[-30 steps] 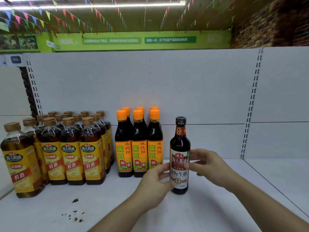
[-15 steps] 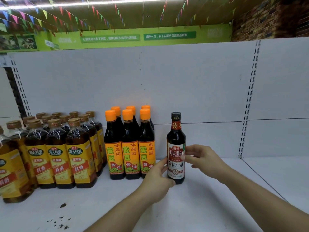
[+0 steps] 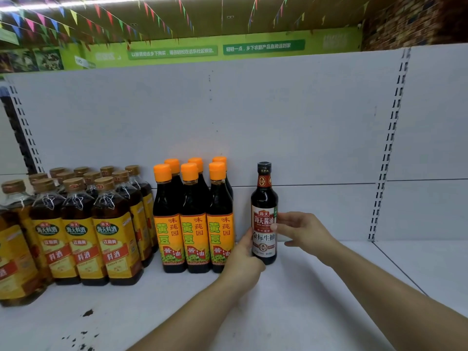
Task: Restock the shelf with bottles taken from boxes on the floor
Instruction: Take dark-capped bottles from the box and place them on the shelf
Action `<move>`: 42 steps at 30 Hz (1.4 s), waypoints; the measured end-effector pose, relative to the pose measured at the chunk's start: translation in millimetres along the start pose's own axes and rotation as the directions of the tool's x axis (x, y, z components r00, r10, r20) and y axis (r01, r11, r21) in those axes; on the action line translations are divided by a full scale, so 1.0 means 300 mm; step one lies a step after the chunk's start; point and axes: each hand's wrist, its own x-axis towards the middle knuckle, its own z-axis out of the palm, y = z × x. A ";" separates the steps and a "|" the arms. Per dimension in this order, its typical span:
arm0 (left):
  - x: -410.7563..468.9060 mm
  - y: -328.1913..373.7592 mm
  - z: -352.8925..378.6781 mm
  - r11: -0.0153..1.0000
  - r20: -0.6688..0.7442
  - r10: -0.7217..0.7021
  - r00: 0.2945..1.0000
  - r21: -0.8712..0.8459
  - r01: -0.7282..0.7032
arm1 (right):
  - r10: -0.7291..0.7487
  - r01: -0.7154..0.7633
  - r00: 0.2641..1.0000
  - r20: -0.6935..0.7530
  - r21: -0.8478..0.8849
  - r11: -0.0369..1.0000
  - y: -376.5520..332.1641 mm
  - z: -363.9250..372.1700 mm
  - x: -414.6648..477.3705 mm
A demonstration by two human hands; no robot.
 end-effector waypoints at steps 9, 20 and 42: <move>0.048 -0.009 0.017 0.998 -0.046 0.035 0.998 0.053 -0.033 | -0.007 0.007 1.000 0.006 0.031 0.999 0.013 0.014 0.059; 0.095 -0.031 0.048 0.996 -0.135 0.049 0.990 0.076 -0.039 | -0.016 0.015 1.000 0.022 0.056 0.998 0.026 0.021 0.104; 0.030 0.052 0.058 0.998 -0.217 -0.046 0.975 -0.058 0.035 | 0.034 -0.046 0.995 -0.092 -0.131 0.990 0.024 0.052 0.055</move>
